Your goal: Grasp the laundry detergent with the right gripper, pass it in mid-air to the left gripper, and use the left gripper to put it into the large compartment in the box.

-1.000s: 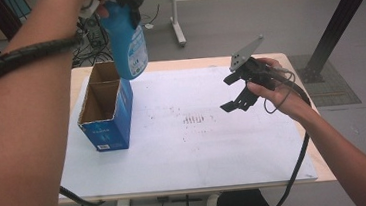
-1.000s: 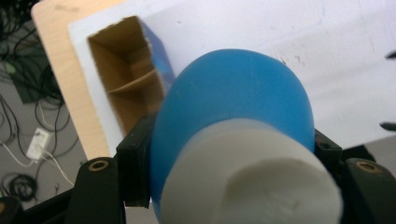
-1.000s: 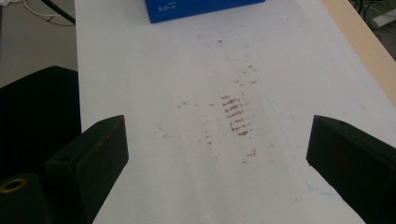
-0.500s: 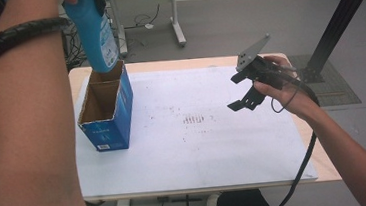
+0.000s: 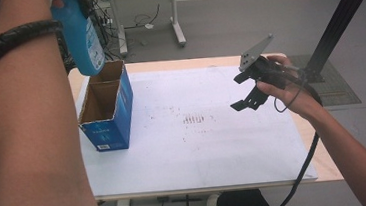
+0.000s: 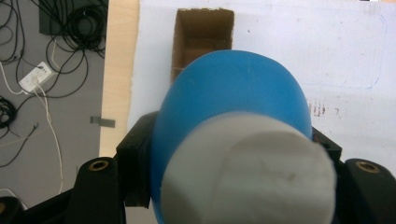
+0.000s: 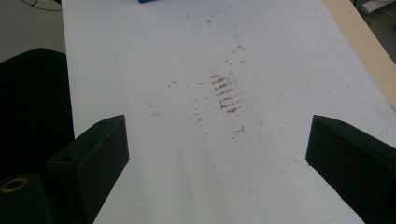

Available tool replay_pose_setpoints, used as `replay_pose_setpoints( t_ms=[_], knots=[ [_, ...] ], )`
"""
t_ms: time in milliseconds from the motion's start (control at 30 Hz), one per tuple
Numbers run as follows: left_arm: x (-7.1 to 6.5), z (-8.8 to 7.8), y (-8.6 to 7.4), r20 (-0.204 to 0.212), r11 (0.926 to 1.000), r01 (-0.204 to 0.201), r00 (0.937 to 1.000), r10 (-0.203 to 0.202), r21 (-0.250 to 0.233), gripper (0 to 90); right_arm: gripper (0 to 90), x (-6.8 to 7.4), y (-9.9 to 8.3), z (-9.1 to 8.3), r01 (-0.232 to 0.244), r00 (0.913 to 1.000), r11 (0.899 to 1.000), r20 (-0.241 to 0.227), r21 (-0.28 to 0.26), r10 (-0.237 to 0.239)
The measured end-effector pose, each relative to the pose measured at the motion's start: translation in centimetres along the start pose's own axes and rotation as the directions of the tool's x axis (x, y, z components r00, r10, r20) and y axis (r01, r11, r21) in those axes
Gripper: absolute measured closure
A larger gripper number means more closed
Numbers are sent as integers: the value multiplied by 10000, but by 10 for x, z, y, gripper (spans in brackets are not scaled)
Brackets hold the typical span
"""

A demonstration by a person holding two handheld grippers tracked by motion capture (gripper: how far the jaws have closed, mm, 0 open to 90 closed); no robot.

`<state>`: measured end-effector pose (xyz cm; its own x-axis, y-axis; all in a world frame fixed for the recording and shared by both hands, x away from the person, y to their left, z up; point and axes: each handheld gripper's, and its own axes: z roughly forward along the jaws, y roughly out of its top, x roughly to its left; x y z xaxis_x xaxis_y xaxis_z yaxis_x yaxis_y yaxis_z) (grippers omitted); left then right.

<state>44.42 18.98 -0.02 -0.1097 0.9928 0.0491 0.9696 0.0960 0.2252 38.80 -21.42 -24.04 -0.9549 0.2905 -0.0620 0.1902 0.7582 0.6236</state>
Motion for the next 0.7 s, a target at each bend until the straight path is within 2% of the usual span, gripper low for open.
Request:
replay_pose_setpoints(
  t_ms=[700],
  knots=[
    [12, 22, -2, 145, 9996, 278, 9995, -279, 69, 362, 58, 0, -1, 0, -11, 10000, 9998, -28, 181, 12]
  ],
)
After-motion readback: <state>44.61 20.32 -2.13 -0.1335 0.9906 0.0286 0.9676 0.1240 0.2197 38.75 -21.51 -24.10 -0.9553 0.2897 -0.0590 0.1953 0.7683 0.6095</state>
